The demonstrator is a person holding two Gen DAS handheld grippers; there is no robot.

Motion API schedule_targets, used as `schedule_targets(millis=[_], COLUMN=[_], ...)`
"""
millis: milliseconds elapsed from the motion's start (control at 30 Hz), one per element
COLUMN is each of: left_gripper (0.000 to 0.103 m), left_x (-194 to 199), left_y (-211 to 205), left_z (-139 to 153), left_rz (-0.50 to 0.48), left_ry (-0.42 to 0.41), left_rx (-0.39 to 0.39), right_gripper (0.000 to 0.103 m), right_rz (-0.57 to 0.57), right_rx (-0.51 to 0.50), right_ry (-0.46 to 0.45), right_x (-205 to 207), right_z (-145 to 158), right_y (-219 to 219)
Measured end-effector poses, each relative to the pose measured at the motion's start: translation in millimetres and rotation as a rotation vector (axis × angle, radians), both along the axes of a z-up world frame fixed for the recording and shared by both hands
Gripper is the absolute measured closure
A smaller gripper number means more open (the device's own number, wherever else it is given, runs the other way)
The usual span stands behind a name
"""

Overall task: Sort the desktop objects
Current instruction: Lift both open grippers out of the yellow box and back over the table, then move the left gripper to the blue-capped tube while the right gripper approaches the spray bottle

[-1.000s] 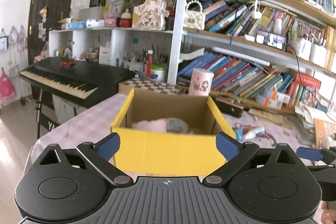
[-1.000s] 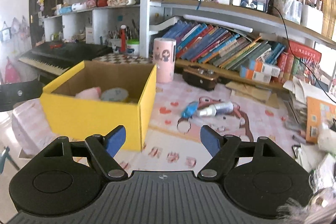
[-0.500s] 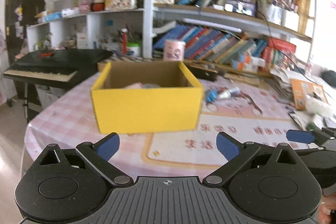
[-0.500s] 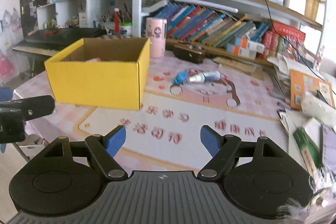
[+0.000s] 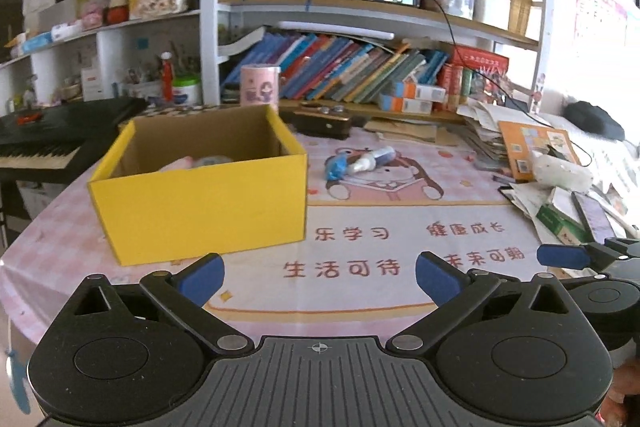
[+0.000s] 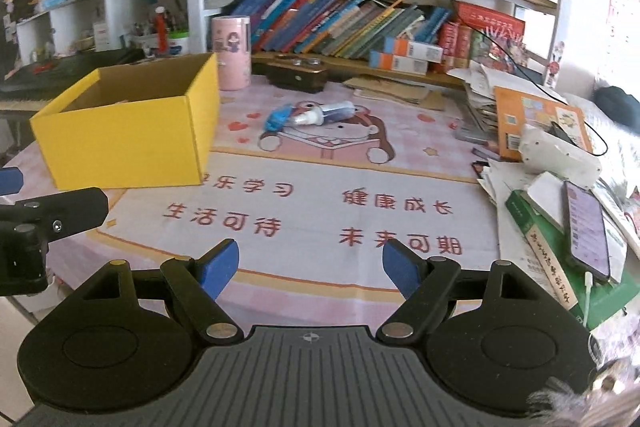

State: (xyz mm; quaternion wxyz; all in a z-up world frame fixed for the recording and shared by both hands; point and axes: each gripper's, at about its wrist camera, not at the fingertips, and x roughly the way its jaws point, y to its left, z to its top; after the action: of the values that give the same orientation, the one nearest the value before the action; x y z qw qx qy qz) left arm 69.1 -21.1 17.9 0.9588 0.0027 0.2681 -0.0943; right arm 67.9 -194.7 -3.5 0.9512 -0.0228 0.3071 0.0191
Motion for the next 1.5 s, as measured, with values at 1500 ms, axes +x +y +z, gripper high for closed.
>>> schedule_targets(millis=[1500], left_gripper=[0.000], left_x=[172.1], left_y=[-141.1], left_z=[-8.7], left_rz=[0.136], left_ry=[0.085], left_rx=[0.018], right_gripper=[0.024], right_rz=[0.190], right_rx=[0.014], right_ry=[0.069], right_x=[201.6], right_z=[-8.3], right_y=[-136.0])
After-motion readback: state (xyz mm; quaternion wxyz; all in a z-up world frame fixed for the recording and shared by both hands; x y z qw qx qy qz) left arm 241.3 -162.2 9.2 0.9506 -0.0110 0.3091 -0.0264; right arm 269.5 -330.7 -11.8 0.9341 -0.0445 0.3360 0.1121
